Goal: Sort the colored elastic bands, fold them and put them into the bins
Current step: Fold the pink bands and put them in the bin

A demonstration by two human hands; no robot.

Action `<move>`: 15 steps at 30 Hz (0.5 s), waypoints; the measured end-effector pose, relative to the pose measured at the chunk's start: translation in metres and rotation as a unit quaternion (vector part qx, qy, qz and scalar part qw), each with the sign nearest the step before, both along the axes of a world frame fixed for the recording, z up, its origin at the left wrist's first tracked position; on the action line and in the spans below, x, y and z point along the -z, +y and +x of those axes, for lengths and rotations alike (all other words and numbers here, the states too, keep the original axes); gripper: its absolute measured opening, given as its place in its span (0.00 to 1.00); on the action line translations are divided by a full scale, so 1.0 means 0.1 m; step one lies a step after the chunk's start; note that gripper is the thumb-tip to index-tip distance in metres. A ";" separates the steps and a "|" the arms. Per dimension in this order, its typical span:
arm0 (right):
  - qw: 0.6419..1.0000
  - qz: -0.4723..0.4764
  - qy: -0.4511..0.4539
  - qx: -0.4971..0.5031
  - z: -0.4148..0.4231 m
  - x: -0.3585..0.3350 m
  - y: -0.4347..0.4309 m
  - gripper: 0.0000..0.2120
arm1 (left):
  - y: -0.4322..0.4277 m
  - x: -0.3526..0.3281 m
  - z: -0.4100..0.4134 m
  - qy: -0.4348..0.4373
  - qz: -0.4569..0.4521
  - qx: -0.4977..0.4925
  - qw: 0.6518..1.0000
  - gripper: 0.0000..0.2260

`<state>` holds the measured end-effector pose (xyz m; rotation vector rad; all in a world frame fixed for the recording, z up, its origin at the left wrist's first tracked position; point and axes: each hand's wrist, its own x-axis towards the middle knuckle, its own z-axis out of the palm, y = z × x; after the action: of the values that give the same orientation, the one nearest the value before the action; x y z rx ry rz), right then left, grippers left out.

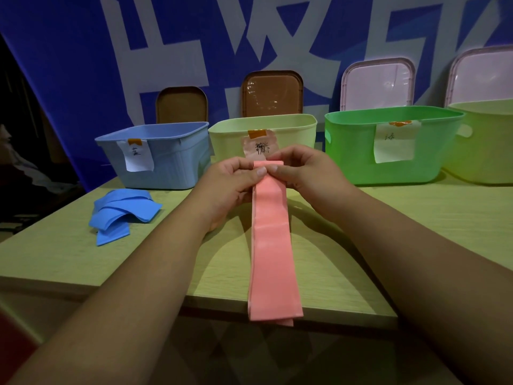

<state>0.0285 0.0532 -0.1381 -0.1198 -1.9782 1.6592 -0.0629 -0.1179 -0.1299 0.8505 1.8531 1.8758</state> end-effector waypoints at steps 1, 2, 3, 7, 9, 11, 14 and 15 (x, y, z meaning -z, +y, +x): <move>1.000 0.002 0.000 0.000 0.00 0.00 0.00 0.08 | 0.00 -0.01 0.00 0.003 -0.003 -0.003 1.000 0.09; 1.000 0.004 0.000 0.001 -0.01 0.00 0.00 0.08 | 0.00 -0.01 -0.01 0.007 -0.006 -0.005 1.000 0.09; 1.000 0.003 -0.001 0.002 -0.01 0.00 0.00 0.08 | -0.01 -0.01 0.00 0.009 -0.009 -0.006 1.000 0.08; 1.000 -0.002 0.003 0.008 -0.03 0.01 0.00 0.08 | -0.02 -0.02 0.00 -0.003 0.005 0.003 1.000 0.09; 1.000 -0.005 0.002 0.009 -0.03 0.02 0.02 0.09 | -0.02 -0.02 0.02 -0.009 0.012 0.013 1.000 0.11; 1.000 -0.009 -0.001 0.007 -0.02 0.03 0.02 0.09 | -0.02 -0.02 0.03 -0.011 0.013 0.017 1.000 0.11; 1.000 -0.006 -0.001 0.005 -0.01 0.03 0.00 0.09 | -0.01 -0.02 0.04 -0.004 0.009 0.008 1.000 0.11; 1.000 -0.005 -0.002 0.005 -0.01 0.03 0.00 0.09 | -0.01 -0.02 0.04 0.004 0.005 0.002 1.000 0.10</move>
<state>0.0271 0.0535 -0.1406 -0.1380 -1.9692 1.6642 -0.0587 -0.1193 -0.1276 0.8654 1.8473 1.8843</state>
